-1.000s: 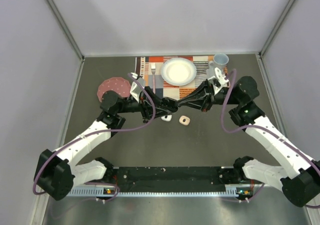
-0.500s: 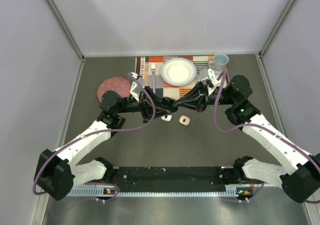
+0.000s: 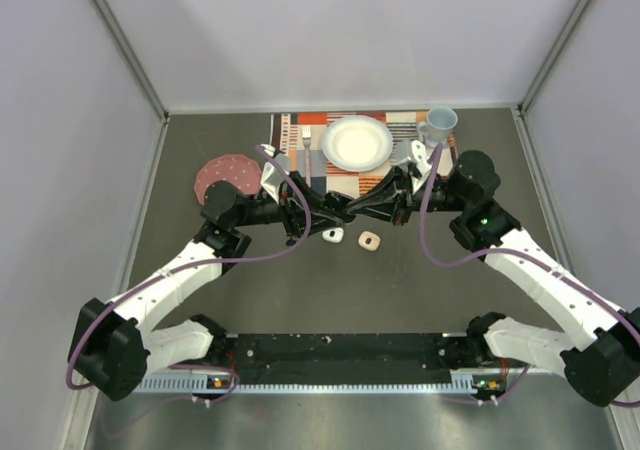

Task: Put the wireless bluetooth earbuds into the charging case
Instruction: Insert the right earbud into the right side groove of the charging case.

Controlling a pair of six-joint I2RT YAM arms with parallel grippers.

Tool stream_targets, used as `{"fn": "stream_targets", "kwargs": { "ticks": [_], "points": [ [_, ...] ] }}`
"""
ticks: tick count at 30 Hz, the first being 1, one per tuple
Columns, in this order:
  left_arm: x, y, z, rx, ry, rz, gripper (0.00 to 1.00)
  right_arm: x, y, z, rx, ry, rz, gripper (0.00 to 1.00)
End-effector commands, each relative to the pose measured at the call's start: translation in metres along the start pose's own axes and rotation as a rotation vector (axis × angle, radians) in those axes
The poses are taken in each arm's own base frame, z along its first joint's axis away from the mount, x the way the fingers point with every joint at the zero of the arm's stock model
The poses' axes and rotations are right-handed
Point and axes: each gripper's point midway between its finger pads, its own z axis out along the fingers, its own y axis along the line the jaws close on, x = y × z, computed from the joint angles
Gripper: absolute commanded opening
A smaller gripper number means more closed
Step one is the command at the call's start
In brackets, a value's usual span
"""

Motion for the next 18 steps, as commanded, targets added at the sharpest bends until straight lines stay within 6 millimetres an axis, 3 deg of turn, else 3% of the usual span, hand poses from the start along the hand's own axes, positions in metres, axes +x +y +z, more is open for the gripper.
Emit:
{"fn": "stream_targets", "kwargs": {
  "ticks": [1, 6, 18],
  "points": [
    [-0.033, -0.012, 0.002, 0.02, -0.089, 0.143, 0.0, -0.005, 0.0, 0.0, 0.023, 0.016, -0.019, 0.06],
    [-0.031, -0.011, 0.002, 0.019, -0.085, 0.139, 0.0, -0.016, -0.009, -0.002, 0.084, -0.016, -0.055, 0.21],
    [-0.021, -0.004, 0.0, -0.013, -0.058, 0.125, 0.0, -0.043, -0.008, -0.003, 0.11, -0.101, -0.093, 0.29]
  ]
}}
